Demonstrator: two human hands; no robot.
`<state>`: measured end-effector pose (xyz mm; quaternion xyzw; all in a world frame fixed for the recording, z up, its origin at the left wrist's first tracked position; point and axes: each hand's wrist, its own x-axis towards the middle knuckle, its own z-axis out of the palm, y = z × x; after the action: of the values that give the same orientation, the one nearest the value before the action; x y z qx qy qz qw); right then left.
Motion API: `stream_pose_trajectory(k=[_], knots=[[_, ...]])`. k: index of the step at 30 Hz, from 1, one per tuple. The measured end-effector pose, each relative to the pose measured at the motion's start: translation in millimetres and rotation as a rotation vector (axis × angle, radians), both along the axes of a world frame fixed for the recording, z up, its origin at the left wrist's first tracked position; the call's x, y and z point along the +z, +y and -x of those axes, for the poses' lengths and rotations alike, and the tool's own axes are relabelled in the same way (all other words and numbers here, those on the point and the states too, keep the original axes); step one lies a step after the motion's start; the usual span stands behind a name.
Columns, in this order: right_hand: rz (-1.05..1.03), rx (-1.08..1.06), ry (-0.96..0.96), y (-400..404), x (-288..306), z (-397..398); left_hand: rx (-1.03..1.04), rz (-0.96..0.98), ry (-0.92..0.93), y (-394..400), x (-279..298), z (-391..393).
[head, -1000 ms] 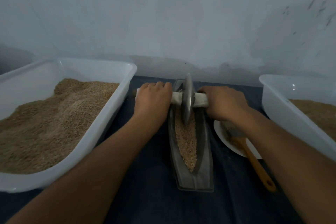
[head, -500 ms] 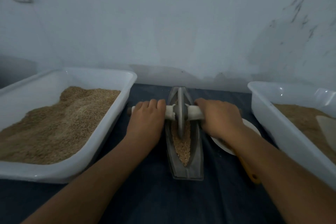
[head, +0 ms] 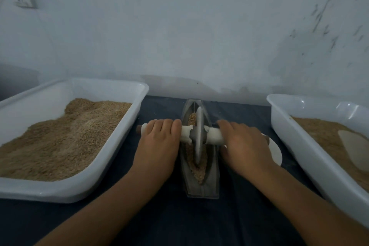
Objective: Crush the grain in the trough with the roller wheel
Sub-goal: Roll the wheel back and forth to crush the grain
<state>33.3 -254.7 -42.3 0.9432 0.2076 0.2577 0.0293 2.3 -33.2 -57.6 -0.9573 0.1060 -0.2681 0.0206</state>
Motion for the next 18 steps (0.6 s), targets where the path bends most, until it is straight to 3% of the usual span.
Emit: stream_pose_trajectory(k=[14, 18], knots=[[0.016, -0.138, 0.3, 14.7, 23.8, -106.4, 0.135, -0.052, 0.091, -0.3, 23.4, -97.8], [0.036, -0.121, 0.263, 14.5, 24.5, -105.8, 0.157, -0.031, 0.106, 1.5, 21.2, -97.0]])
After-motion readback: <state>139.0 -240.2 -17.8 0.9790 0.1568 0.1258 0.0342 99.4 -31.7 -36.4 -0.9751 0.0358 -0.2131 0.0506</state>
